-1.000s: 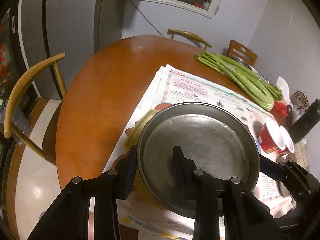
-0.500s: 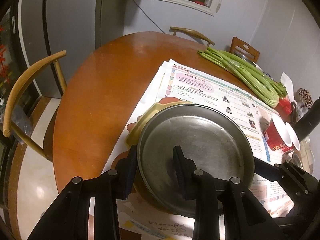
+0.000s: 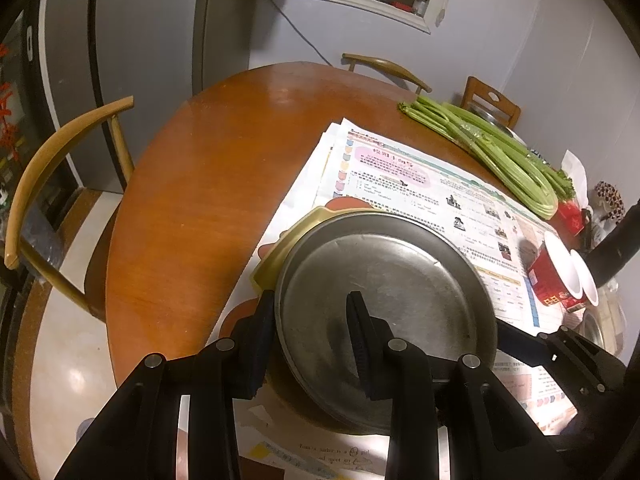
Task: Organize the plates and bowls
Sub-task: 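Lower the grey metal tray onto the yellow plate with the left tool, then settle the grey tray flat on the plate stack with the left tool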
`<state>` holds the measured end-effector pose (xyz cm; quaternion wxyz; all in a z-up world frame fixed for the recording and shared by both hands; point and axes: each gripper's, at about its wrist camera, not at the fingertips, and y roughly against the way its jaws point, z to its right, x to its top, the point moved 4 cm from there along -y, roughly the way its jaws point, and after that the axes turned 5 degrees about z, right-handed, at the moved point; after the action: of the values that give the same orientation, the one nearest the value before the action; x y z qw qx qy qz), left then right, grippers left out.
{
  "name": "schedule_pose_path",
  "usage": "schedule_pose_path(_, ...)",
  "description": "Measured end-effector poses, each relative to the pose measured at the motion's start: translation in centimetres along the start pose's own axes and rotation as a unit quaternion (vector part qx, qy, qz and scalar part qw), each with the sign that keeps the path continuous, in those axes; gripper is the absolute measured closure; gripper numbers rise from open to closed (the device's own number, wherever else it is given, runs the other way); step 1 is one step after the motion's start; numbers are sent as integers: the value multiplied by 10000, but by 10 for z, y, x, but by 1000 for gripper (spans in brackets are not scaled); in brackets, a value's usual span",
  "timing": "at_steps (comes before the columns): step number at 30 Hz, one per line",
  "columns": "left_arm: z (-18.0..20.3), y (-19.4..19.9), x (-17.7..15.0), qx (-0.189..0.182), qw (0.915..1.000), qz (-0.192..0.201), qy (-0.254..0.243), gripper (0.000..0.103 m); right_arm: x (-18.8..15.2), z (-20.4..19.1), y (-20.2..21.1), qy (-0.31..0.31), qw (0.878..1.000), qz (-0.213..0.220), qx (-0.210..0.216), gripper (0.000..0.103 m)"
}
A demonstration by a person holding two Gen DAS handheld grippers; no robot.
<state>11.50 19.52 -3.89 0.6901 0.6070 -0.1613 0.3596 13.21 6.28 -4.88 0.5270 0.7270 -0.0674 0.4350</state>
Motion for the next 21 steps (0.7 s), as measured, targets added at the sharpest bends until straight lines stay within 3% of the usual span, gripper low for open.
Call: schedule_pose_path(21,-11,22,6,-310,9993,113,202,65,3,-4,2,65,10000,47,50,41)
